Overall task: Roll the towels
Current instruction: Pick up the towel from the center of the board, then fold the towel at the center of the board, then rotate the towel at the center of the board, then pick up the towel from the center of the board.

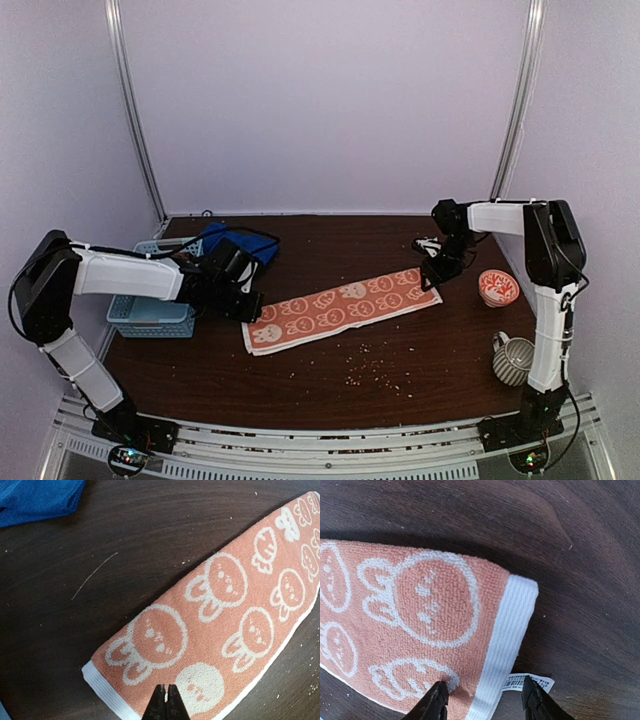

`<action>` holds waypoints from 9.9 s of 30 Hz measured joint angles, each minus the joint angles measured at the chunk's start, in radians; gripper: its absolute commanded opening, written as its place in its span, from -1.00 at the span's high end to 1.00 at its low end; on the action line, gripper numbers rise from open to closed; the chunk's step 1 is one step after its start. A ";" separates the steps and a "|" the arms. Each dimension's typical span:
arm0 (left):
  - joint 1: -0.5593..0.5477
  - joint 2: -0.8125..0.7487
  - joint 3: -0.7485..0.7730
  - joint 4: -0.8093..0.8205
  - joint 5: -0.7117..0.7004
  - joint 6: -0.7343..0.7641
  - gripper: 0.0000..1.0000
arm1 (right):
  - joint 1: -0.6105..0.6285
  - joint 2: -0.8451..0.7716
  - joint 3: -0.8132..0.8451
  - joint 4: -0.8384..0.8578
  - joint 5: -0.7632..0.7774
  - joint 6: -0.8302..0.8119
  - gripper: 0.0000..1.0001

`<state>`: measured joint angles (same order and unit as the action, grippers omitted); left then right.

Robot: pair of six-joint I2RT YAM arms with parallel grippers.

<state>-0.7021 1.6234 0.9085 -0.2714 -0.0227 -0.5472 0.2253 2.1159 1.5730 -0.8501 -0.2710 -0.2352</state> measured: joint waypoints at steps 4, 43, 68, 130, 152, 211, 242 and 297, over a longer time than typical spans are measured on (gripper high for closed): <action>0.000 0.013 -0.003 0.000 0.000 0.003 1.00 | 0.011 0.000 -0.005 0.009 0.004 -0.004 0.14; 0.000 0.071 0.016 -0.048 -0.032 0.037 1.00 | -0.103 -0.011 0.161 -0.157 -0.174 -0.083 1.00; 0.000 0.145 0.064 -0.066 -0.032 0.021 1.00 | 0.126 0.034 0.248 -0.272 -0.542 -0.073 0.99; -0.020 0.147 0.002 0.116 0.117 -0.069 1.00 | 0.466 0.254 0.388 0.023 -0.619 0.401 0.94; -0.020 0.145 -0.002 0.122 0.116 -0.068 1.00 | 0.529 0.266 0.410 0.080 -0.695 0.443 -1.00; -0.003 0.285 0.210 0.059 0.041 0.115 1.00 | 0.334 -0.029 -0.121 0.304 -0.166 0.105 0.71; 0.030 0.227 0.206 -0.037 0.170 0.129 1.00 | 0.389 -0.068 -0.085 0.085 -0.440 -0.074 0.54; -0.322 0.312 0.220 0.101 0.184 0.235 1.00 | 0.291 0.278 0.333 0.088 -0.531 0.145 0.72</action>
<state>-1.0241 1.9358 1.1286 -0.1707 0.1616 -0.3126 0.5163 2.3936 1.9064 -0.7624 -0.8024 -0.0902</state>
